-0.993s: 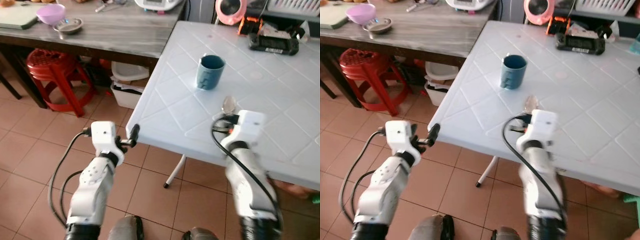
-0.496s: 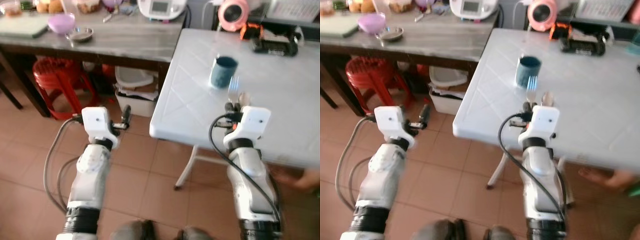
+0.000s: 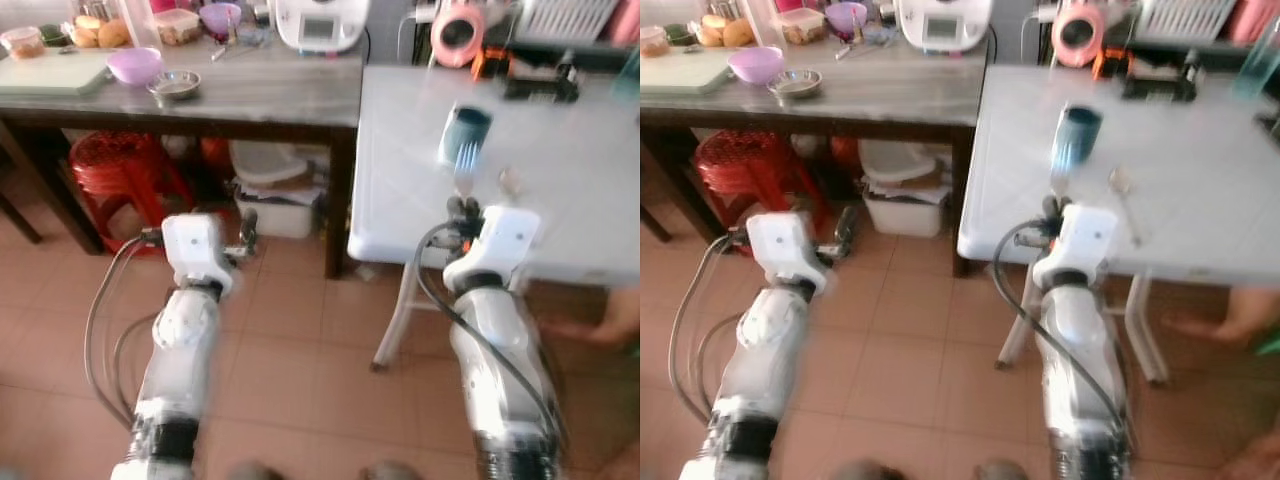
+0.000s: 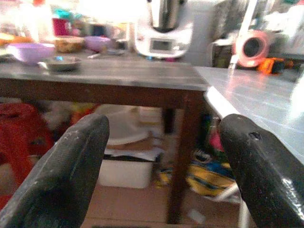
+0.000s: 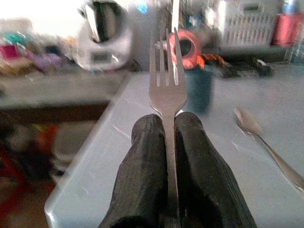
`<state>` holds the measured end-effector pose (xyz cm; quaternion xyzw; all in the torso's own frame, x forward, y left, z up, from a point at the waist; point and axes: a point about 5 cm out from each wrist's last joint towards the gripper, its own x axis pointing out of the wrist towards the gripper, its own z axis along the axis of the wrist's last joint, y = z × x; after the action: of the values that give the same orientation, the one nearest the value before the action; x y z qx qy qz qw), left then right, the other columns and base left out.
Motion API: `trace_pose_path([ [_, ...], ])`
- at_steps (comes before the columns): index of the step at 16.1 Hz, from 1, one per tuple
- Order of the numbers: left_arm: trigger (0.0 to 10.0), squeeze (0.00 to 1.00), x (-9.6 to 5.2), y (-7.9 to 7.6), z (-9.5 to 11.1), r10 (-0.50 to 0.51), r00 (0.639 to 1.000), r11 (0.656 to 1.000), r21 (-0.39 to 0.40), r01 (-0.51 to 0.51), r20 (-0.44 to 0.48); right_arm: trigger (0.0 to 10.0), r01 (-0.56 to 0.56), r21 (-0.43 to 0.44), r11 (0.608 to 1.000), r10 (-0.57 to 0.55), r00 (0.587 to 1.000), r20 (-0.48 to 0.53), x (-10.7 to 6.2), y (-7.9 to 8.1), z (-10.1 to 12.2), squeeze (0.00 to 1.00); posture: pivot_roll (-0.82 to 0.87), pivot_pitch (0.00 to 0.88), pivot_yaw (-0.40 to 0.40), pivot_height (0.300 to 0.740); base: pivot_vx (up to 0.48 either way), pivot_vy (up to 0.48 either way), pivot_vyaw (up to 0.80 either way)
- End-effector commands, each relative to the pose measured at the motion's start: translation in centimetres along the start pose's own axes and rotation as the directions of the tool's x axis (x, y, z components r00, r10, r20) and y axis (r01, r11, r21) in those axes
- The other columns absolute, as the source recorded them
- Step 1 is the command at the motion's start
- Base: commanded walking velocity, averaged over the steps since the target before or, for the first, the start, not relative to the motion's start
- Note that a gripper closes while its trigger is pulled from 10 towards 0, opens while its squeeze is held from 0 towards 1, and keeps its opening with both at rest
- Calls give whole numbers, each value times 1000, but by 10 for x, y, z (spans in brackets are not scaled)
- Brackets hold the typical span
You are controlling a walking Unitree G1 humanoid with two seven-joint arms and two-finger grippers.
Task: Setting the table
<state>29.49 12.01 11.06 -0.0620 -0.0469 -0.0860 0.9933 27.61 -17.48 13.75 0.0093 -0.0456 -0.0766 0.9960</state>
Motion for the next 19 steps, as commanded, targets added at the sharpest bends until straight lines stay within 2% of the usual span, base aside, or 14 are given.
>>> trace_pose_path([
  [1, 10000, 0, 1, 8, 2, 16, 1000, 1000, 17, -16, 6, 10000, -14, 14, 1000, 14, 999, 33, 2, 7, 7, 0, -39, 0, 31, 740, 0, 454, 0],
  [5, 10000, 0, 1, 3, 2, -10, 1000, 1000, 25, 9, 26, 10000, -22, 0, 1000, 22, 999, 44, 2, 8, 8, 0, -43, 0, 35, 740, 61, 443, 0],
  [10, 10000, 0, 1, 1, 6, -51, 997, 999, 6, 51, 57, 10000, -17, -5, 1000, 17, 999, 50, 6, 7, 8, 0, -37, 0, 35, 740, 0, 0, 0],
  [19, 10000, 0, 1, -1, 6, -73, 996, 997, -14, 74, 58, 10000, -16, -19, 1000, 17, 999, 43, 8, 5, 7, 0, -43, 0, 35, 740, 377, 0, 0],
])
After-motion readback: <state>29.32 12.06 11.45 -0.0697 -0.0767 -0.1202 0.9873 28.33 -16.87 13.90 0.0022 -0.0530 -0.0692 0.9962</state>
